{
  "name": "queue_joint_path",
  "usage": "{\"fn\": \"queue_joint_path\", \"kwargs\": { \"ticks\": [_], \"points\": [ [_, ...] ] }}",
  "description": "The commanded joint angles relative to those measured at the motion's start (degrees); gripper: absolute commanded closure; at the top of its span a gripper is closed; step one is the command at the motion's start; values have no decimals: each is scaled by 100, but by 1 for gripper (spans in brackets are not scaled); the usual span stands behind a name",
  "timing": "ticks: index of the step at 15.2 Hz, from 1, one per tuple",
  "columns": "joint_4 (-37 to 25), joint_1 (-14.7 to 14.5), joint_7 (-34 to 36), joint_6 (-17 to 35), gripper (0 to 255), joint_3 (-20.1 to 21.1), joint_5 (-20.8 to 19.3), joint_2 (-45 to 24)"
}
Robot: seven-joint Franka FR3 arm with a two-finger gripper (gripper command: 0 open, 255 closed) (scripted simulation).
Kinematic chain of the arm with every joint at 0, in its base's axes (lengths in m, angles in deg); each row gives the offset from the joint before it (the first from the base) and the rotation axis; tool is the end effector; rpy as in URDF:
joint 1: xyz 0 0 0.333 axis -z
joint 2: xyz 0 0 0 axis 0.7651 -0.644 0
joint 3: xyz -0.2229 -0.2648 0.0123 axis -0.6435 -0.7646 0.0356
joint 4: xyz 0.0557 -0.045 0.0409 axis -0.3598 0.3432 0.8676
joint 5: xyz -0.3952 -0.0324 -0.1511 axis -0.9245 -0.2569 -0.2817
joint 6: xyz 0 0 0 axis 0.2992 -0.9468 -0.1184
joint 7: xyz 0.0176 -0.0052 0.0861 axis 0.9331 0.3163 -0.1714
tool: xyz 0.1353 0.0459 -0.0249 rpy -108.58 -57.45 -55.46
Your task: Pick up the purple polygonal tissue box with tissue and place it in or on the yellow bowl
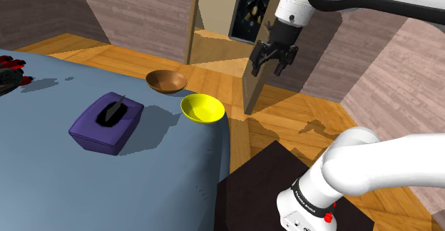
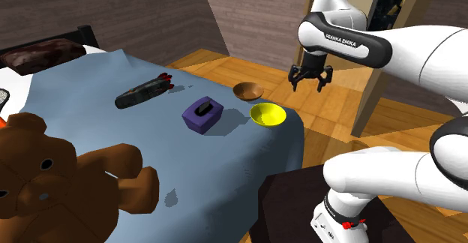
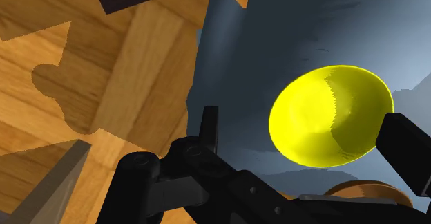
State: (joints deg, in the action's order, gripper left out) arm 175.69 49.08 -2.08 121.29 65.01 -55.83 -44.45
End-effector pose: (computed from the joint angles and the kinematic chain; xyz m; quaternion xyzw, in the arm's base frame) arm 0.3313 0.0419 0.5534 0.9876 -0.1564 0.0133 0.0102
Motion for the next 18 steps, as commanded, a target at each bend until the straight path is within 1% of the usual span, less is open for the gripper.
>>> {"fn": "queue_joint_path", "kwargs": {
  "ticks": [1, 6, 11, 15, 18],
  "points": [
    [107, -53, 383, 224, 0, 223, 233, -57],
    [247, -178, 1281, 841, 0, 800, 752, -344],
    [172, -250, 2164, 1524, 0, 1398, 1152, -856],
    [-43, -238, 2877, 2088, 0, 1890, 1334, -1408],
    [-291, -178, 3435, 2502, 0, 2269, 1355, -1893]
  ]
}}
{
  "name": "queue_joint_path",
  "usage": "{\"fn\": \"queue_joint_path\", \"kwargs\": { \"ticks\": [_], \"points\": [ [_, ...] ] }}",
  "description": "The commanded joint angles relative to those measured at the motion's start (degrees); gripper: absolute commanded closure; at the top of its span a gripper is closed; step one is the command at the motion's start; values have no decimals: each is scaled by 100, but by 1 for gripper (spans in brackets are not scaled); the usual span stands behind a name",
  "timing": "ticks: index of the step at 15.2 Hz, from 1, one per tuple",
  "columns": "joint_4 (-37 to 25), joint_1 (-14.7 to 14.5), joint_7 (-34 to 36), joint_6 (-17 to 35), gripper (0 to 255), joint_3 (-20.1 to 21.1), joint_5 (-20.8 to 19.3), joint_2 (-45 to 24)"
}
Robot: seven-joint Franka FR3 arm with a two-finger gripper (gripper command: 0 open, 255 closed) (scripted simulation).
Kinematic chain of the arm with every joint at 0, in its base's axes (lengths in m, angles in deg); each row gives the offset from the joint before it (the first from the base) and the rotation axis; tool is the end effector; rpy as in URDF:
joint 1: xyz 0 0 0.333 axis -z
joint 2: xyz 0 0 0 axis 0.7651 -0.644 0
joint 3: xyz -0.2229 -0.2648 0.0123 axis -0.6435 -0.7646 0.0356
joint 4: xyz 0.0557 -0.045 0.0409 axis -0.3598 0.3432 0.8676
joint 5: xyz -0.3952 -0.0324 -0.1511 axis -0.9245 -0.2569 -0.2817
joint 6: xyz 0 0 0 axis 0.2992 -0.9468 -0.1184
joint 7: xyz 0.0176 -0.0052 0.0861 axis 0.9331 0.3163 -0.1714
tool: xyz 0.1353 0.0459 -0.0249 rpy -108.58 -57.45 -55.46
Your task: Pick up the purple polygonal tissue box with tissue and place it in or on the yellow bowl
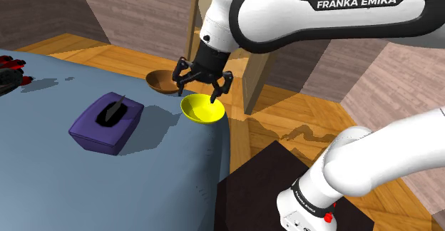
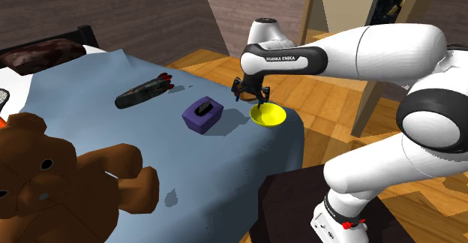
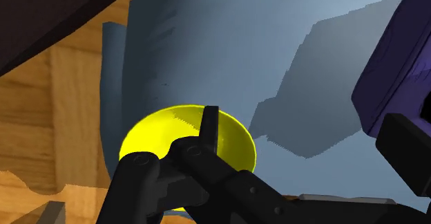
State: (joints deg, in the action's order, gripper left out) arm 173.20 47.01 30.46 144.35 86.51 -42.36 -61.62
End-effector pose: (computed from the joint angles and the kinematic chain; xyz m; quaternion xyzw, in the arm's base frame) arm 0.3874 0.2537 0.4763 -0.9551 0.2875 -0.0366 0.0618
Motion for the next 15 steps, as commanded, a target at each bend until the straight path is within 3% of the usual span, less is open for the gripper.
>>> {"fn": "queue_joint_path", "kwargs": {
  "ticks": [1, 5, 8, 12, 15],
  "points": [
    [-141, 57, 376, 330, 0, 246, -13, -350],
    [-614, 202, 1221, 833, 0, 753, -268, -1117],
    [-1050, 311, 1953, 1155, 0, 1109, -680, -1771],
    [-1754, 325, 3070, 1449, 0, 1445, -1550, -2756],
    [-2389, 105, 3916, 1524, 0, 1468, -2315, -3532]
  ]
}}
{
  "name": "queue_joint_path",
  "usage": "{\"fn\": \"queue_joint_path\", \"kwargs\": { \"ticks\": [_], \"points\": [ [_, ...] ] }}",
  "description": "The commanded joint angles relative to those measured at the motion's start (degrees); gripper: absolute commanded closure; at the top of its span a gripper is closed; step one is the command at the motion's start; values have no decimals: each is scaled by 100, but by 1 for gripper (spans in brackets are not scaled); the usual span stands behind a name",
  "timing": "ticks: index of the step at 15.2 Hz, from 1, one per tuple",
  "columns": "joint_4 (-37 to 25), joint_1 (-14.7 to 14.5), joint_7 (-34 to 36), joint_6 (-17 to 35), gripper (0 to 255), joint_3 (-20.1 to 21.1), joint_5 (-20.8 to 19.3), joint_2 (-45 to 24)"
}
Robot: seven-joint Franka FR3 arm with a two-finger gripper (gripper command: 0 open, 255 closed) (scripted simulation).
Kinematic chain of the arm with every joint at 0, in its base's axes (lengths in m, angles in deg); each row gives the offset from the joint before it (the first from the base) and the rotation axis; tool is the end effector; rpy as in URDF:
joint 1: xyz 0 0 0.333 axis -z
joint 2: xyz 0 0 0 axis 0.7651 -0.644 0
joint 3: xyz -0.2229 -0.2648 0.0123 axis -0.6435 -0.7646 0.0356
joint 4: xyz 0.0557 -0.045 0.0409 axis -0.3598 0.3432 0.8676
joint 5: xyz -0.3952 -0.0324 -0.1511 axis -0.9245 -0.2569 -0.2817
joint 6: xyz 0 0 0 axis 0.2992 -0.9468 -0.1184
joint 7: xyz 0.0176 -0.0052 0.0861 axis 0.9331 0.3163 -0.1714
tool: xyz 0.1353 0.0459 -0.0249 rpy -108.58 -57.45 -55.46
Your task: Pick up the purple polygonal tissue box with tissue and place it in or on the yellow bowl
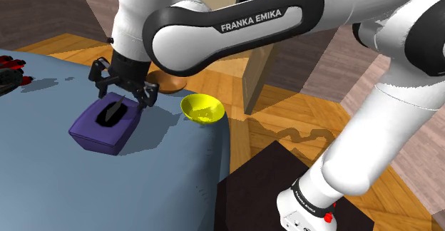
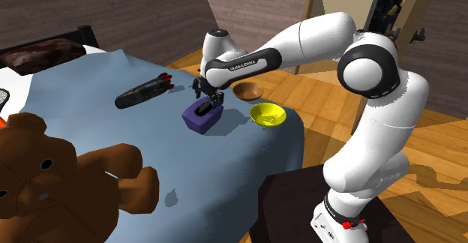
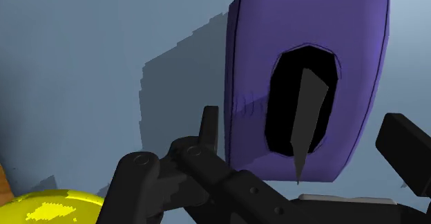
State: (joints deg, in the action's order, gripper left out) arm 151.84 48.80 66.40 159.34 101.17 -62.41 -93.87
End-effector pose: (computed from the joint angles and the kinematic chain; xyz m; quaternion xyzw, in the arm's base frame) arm 0.4830 0.4189 0.4344 -0.9105 0.3914 -0.0540 0.1216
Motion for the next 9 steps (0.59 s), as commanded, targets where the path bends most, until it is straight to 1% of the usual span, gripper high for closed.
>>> {"fn": "queue_joint_path", "kwargs": {
  "ticks": [1, 9],
  "points": [
    [-444, -176, 534, 24, 0, -36, -504, -513],
    [-411, -388, 812, 416, 0, -214, -940, -982]
  ]
}}
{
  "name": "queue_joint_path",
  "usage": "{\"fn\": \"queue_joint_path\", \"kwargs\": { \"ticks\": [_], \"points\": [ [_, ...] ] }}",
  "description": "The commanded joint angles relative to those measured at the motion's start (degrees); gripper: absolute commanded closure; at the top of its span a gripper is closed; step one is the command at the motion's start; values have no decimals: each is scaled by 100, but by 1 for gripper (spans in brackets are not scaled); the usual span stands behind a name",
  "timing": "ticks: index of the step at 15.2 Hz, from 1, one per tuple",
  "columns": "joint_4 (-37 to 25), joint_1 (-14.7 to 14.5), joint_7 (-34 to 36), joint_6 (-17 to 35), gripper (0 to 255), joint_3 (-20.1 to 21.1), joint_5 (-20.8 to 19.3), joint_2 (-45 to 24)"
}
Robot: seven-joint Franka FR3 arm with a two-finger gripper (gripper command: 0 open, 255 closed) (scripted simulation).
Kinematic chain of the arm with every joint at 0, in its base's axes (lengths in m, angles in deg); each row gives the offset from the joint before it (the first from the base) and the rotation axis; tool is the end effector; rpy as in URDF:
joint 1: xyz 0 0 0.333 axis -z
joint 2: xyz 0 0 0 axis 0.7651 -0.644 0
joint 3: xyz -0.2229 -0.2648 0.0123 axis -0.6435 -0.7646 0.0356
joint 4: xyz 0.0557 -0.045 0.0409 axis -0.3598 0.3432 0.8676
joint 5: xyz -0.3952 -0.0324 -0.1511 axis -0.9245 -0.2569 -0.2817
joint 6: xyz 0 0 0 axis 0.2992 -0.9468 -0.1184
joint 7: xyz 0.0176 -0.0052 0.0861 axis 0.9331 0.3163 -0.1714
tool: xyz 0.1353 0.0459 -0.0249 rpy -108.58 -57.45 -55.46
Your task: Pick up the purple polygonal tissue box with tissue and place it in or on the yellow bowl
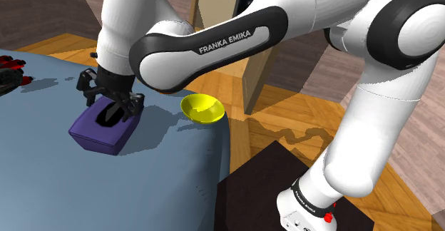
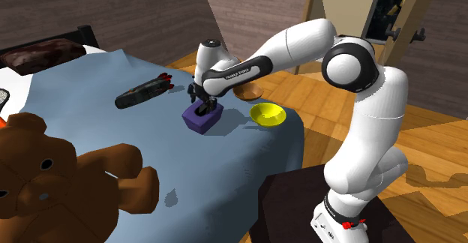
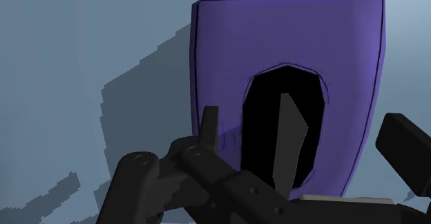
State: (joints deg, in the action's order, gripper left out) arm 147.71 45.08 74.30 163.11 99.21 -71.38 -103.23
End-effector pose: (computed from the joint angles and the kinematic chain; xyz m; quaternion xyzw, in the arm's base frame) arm 0.5087 0.4457 0.3932 -0.9030 0.4059 -0.0570 0.1290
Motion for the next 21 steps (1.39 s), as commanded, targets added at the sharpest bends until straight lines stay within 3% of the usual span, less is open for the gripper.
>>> {"fn": "queue_joint_path", "kwargs": {
  "ticks": [1, 7, 8, 17, 21],
  "points": [
    [2, -16, 22, 39, 0, -19, -42, -45],
    [1, -15, 21, 38, 0, -19, -42, -45],
    [1, -15, 21, 38, 255, -19, -42, -45],
    [1, -16, 22, 39, 255, -19, -42, -45],
    [-153, 34, -81, -221, 255, 46, 110, 93]
  ]
}}
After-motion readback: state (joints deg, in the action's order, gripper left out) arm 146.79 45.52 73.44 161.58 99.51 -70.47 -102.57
